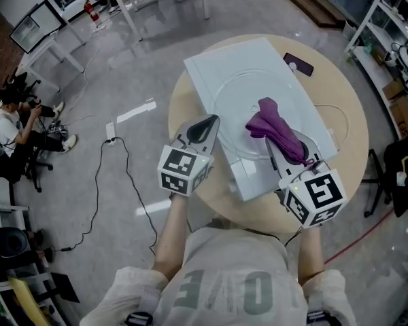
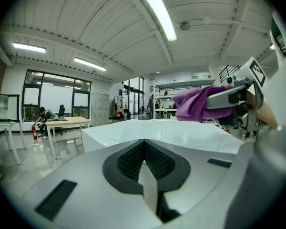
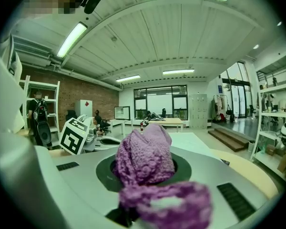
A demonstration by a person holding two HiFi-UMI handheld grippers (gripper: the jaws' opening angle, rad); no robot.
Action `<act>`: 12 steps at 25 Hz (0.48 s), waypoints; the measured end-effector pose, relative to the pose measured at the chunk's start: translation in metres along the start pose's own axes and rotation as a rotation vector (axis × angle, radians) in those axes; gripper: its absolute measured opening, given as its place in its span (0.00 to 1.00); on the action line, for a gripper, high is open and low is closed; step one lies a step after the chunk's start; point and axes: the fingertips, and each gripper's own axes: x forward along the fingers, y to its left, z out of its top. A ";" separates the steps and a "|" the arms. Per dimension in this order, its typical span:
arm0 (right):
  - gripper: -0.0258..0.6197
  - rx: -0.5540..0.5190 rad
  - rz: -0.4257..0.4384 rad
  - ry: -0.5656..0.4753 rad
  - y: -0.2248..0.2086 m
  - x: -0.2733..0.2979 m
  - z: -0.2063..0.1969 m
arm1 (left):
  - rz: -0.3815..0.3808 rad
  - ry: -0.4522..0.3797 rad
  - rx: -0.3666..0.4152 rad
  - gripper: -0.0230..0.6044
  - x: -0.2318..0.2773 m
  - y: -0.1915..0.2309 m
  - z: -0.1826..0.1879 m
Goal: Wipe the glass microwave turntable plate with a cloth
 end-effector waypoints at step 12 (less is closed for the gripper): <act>0.11 -0.235 0.234 0.291 0.023 0.107 -0.009 | -0.004 -0.012 0.010 0.04 0.002 -0.006 -0.002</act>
